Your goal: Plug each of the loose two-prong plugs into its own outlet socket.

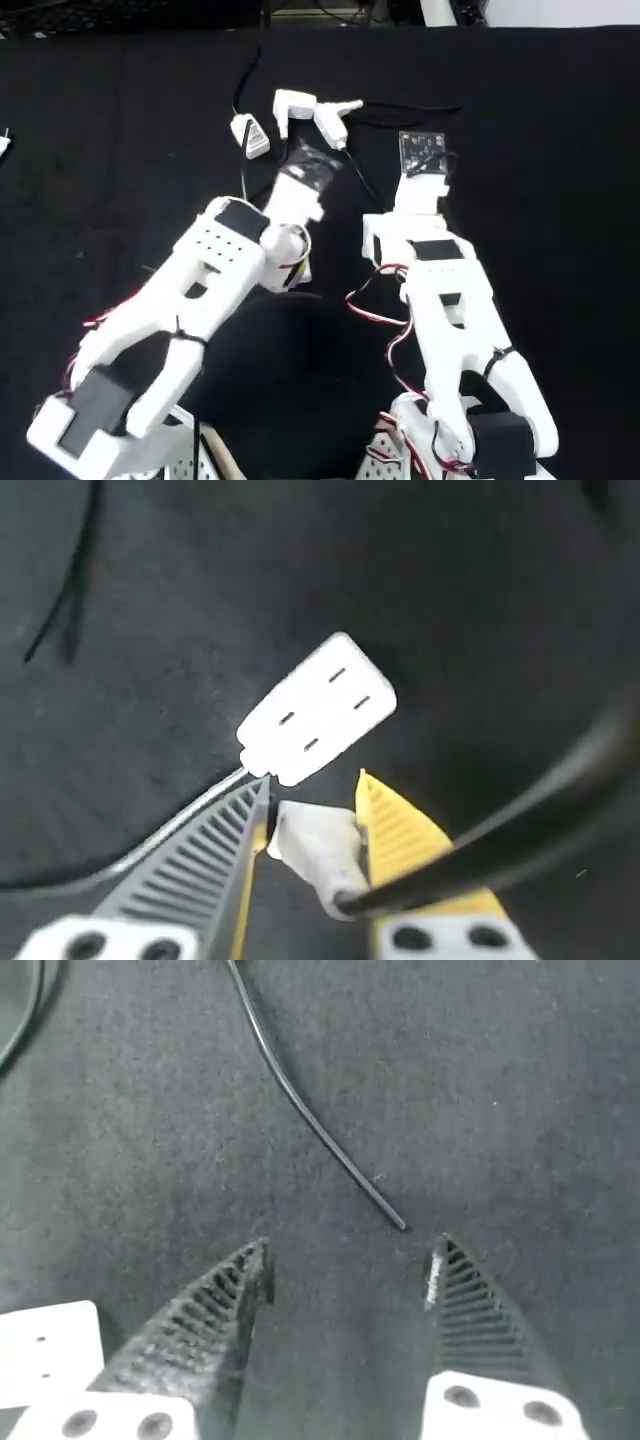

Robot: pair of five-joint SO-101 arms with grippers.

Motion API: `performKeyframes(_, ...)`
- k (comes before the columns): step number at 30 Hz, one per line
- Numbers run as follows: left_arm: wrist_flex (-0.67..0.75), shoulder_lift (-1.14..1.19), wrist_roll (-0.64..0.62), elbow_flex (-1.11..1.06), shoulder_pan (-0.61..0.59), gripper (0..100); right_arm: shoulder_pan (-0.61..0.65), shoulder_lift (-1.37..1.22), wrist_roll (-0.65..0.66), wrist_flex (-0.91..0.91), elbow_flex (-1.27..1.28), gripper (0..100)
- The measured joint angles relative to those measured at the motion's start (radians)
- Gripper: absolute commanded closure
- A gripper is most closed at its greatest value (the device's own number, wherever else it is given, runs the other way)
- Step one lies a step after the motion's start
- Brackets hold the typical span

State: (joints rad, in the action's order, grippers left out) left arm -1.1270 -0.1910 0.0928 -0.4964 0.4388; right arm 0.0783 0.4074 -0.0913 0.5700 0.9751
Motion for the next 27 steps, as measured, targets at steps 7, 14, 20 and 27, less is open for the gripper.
performKeyframes(7,0.000,0.044,0.256,0.044,0.000,97,0.000,0.000,0.000,0.000,0.000,76.1)
performKeyframes(14,0.000,0.043,0.296,0.103,0.021,97,0.000,0.000,0.000,0.000,0.000,76.1)
performKeyframes(20,0.012,0.043,0.302,0.101,0.121,97,0.000,0.000,0.000,0.000,0.000,76.1)
performKeyframes(27,0.203,0.043,0.336,-0.023,0.117,97,0.000,0.000,0.000,0.000,0.000,76.1)
